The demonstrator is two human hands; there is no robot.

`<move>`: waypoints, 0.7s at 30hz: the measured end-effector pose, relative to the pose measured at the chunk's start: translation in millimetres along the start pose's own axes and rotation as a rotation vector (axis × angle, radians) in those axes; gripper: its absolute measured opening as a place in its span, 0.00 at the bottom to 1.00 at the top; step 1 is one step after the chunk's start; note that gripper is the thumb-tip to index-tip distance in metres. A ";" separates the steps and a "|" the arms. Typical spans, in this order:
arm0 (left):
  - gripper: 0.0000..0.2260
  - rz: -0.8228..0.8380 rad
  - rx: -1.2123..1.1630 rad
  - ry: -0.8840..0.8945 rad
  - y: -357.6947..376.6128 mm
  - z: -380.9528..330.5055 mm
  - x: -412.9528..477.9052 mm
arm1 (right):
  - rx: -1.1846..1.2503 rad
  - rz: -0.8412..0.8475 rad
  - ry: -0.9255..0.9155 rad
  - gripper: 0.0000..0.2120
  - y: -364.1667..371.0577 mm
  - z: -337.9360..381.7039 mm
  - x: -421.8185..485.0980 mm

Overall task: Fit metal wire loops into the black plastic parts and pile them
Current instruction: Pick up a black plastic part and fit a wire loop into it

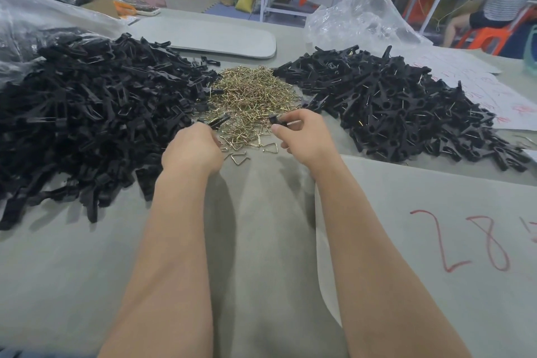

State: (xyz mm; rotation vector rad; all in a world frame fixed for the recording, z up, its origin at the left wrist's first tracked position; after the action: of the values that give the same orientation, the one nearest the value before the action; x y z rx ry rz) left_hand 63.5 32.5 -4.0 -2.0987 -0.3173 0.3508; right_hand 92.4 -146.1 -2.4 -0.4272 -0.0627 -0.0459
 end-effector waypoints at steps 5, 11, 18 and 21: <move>0.10 -0.151 -0.215 0.078 -8.5 -9.4 -6.0 | -0.013 -0.005 -0.015 0.08 0.2 1.8 -0.5; 0.06 -0.090 -1.004 0.229 4.9 -39.0 -9.3 | 0.302 -0.020 -0.060 0.07 0.0 9.8 -3.0; 0.02 -0.028 -1.242 0.028 28.5 -37.3 -0.6 | 0.001 -0.103 -0.230 0.15 9.4 19.8 -7.6; 0.03 -0.046 -1.152 0.044 29.5 -36.4 0.9 | -0.165 -0.092 -0.303 0.15 17.1 21.3 -10.5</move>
State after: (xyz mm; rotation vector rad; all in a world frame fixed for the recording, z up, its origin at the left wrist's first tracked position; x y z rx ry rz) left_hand 80.3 -10.6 -10.8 -3.2041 -0.6406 0.0696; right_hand 81.9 -121.4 9.3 -0.5936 -0.3790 -0.0774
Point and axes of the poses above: each hand's wrist, its own x-axis towards the middle knuckle, its own y-axis out of the palm, z = x × y, the point moved 4 cm from there along x, towards the middle knuckle, and after that the axes turned 2 degrees about -y, right-handed, at the moved point
